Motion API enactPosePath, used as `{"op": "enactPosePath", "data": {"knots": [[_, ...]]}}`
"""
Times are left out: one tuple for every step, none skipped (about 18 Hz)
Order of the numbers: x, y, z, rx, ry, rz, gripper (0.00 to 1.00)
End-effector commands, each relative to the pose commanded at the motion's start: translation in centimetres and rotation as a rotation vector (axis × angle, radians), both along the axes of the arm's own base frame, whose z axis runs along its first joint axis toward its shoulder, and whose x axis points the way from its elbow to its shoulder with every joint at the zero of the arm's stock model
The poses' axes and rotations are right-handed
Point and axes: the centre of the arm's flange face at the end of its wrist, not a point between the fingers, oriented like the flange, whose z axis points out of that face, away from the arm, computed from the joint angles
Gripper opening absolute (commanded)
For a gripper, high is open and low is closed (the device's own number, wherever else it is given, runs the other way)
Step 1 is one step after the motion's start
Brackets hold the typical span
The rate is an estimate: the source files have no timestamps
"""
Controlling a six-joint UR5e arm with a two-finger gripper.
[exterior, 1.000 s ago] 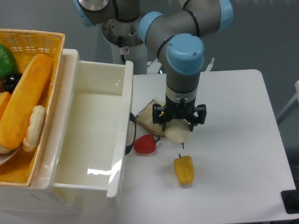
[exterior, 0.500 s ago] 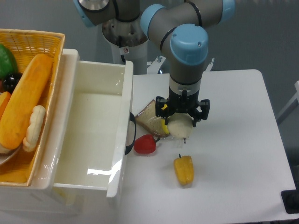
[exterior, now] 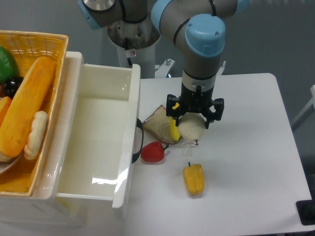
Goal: Pick up the pear
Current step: 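Carry the held pear toward the bread slice and banana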
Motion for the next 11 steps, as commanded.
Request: {"op": "enactPosePath", "data": {"knots": [[0.08, -0.05, -0.06, -0.001, -0.001, -0.003, 0.48], [0.01, -0.11, -0.07, -0.002, 0.0, -0.009, 0.48], [0.08, -0.05, -0.07, -0.002, 0.0, -0.012, 0.48], [0.08, -0.05, -0.07, -0.002, 0.0, -0.012, 0.48], [0.08, -0.05, -0.07, -0.002, 0.0, -0.012, 0.48], [0.07, -0.04, -0.05, -0.001, 0.002, -0.012, 0.48], [0.0, -0.11, -0.05, -0.001, 0.002, -0.011, 0.48], [0.0, -0.11, -0.05, -0.001, 0.002, -0.011, 0.48], [0.0, -0.11, -0.05, -0.001, 0.002, -0.011, 0.48], [0.08, -0.05, -0.07, -0.002, 0.001, -0.012, 0.48], [0.1, -0.06, -0.14, -0.003, -0.001, -0.012, 0.48]]}}
